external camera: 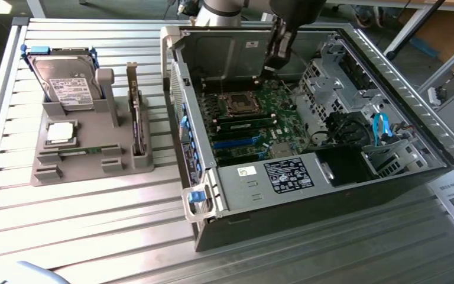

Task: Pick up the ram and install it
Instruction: 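Press down the ram until it locks into place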

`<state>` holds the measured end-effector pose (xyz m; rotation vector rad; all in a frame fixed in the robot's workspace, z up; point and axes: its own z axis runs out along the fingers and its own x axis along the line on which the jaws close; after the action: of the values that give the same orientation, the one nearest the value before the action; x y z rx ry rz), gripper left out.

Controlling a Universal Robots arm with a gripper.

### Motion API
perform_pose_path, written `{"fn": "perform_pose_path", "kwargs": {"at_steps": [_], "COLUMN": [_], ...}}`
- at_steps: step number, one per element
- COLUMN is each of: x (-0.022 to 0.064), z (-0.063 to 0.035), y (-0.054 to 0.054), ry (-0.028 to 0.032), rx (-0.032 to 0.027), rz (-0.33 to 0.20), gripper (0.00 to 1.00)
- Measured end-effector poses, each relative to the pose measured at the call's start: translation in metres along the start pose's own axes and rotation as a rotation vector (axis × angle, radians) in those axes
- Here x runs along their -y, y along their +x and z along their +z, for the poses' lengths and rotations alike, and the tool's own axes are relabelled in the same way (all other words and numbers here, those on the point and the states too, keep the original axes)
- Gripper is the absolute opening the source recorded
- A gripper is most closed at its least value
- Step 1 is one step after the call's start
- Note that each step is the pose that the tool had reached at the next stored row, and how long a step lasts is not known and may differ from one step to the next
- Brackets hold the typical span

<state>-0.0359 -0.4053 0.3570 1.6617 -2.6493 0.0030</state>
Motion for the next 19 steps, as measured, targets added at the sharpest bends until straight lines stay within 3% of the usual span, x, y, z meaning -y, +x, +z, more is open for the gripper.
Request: {"fn": "perform_pose_path", "kwargs": {"at_steps": [19], "x": [0.0], "z": [0.0013], "y": [0.0], "ry": [-0.0032], "rx": [0.0015], "rz": [0.245], "gripper": [0.1]}}
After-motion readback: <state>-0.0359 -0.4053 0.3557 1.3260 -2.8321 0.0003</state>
